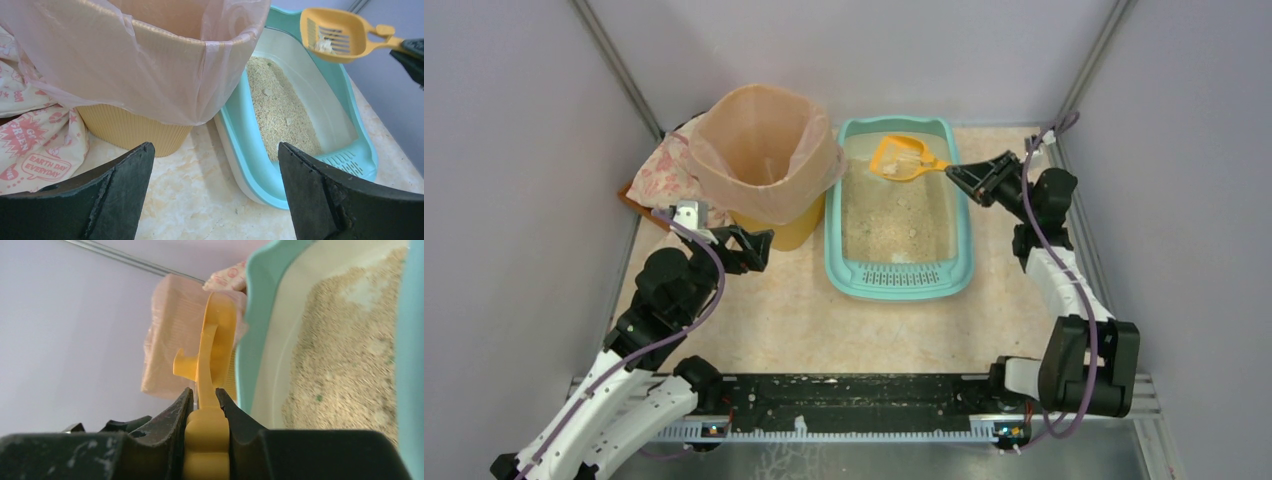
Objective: Clean the litter box
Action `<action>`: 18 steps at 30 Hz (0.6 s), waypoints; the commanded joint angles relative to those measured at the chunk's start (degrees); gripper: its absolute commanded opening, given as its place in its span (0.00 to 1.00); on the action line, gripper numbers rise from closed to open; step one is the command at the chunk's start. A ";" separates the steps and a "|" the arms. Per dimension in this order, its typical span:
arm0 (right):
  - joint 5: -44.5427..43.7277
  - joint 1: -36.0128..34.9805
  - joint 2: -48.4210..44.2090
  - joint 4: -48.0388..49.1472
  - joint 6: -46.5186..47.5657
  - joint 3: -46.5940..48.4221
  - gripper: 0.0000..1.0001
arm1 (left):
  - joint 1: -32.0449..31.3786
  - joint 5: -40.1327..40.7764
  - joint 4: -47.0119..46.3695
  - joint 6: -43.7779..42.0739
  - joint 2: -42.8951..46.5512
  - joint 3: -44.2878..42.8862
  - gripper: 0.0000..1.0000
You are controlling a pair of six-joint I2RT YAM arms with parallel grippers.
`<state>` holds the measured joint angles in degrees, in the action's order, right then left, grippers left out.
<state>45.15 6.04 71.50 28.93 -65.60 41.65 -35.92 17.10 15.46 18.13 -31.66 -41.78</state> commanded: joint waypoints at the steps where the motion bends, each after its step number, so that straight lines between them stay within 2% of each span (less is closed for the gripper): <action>1: -1.41 -3.02 0.40 0.66 -2.15 9.32 0.00 | -0.06 -0.83 -0.57 -0.29 0.44 -0.41 0.99; 11: -5.96 -14.96 12.20 -6.18 0.33 30.53 0.00 | -0.08 -0.12 0.09 -0.29 1.50 -0.42 0.99; 18: -9.86 -24.10 20.43 -9.25 4.73 40.79 0.00 | -0.11 -0.10 0.18 -0.29 1.61 -0.33 0.99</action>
<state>38.13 -14.13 89.17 20.16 -64.27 76.03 -35.90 17.10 15.55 18.15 -30.57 -41.78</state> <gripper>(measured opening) 0.208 0.987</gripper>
